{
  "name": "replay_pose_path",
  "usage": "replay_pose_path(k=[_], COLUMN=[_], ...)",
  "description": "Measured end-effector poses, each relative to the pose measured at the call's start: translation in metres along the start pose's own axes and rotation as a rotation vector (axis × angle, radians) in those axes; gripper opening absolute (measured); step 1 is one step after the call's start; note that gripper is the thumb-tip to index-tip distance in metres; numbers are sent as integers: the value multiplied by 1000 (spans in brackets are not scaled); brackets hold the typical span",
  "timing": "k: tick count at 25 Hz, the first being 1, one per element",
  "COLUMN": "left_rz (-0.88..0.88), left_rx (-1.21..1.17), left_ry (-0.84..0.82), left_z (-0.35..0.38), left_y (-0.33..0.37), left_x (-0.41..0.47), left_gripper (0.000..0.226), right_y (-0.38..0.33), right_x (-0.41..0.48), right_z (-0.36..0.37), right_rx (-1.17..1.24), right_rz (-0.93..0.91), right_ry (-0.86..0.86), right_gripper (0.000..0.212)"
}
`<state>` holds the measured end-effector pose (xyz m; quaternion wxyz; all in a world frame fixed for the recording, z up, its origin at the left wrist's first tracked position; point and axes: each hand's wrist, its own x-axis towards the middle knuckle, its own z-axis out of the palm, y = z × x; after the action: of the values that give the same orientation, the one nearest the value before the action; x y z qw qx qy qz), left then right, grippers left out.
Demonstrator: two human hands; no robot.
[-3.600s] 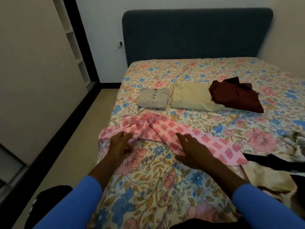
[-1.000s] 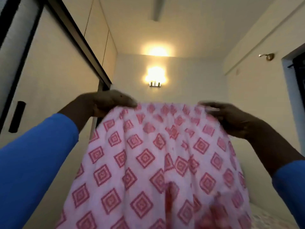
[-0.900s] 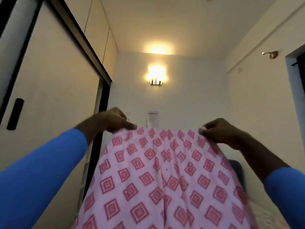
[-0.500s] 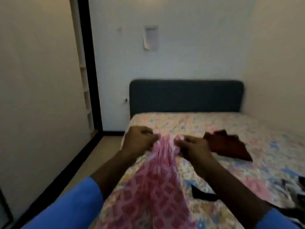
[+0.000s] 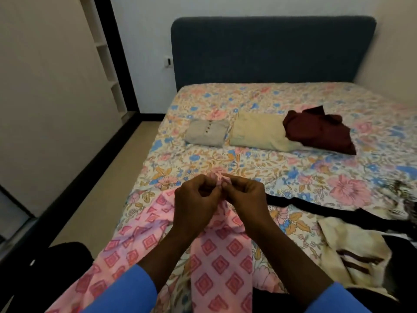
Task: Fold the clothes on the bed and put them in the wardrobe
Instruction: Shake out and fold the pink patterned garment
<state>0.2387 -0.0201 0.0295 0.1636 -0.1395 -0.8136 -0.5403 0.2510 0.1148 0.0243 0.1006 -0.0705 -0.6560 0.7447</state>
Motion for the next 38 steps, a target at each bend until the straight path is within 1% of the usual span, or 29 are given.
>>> replay_pose_path(k=[1,3,4,5,6,8,9,10,11,12,13,14,15,16,17,18,19,21,22,23,25,26,28,30,32,34,36,37,38], left_rz=[17,49,39,6,-34,-65,-55,-63,-95,-126,-98,-43,3,-11,-87,-176,-256,-372,-371,-318,-75,44,218,355,481,642,810,867,883], left_rx=[1,-9,-13,-25,-31,59,140,205,242,310,409,519,593,570,466,320,155,-157,-260,-303,-156,-81,-54,-9,77,112,52,5,-14], left_ry=[-31,-165,-233,-259,-212,-10,9,-104,-281,-480,-637,-709,-689,-597,-487,-394,-356,-453,-523,-576,-629,-619,-522,-435,-325,-99,195,293,332], left_z=[1,-2,-7,-12,-18,-29,-33,-34,-31,-30,-28,-28,-29,-34,-40,-49,-61,-92,-108,-126,-158,-173,-204,-233,-261,-282,-292,-293,-292], left_y=[-3,-8,-11,-14,-16,-25,-28,-29,-29,-29,-30,-31,-30,-27,-23,-15,-3,29,48,69,105,123,169,222,276,328,366,378,388], left_x=[1,2,4,8,14,33,44,56,68,79,89,95,100,105,111,117,123,140,146,152,163,168,179,193,205,210,207,203,197], left_gripper=[6,14,17,18,18,12,14,27,39,43,39,32,24,20,18,17,17,20,22,25,30,31,33,35,31,25,34,38,39], right_y=[0,1,1,1,2,2,2,2,2,3,4,4,2,-2,-8,-19,-31,-67,-88,-116,-175,-203,-263,-321,-381,-438,-476,-487,-494], right_x=[-1,-2,-2,-2,-2,-6,-10,-13,-16,-18,-20,-20,-18,-15,-11,-5,2,24,35,44,57,62,66,66,55,22,-7,-20,-31], right_z=[-1,-5,-6,-5,-4,2,5,9,12,15,17,17,16,13,8,3,-2,0,5,13,31,39,56,69,81,97,109,114,118], right_rx=[-20,-67,-89,-127,-172,-278,-352,-436,-514,-576,-623,-654,-672,-677,-677,-682,-694,-683,-655,-634,-627,-602,-501,-386,-300,-167,59,137,149], right_rz=[3,-7,-13,-19,-23,-40,-78,-124,-171,-215,-259,-297,-334,-368,-400,-449,-505,-581,-586,-603,-678,-707,-724,-696,-720,-823,-959,-994,-991], right_ry=[-8,-45,-56,-50,-41,-47,-67,-95,-119,-137,-153,-160,-150,-118,-65,0,59,149,190,233,305,309,304,311,320,346,366,381,399], right_gripper=[22,20,22,24,22,16,17,19,18,18,18,18,17,16,14,12,11,10,11,12,16,18,20,19,17,20,27,28,28])
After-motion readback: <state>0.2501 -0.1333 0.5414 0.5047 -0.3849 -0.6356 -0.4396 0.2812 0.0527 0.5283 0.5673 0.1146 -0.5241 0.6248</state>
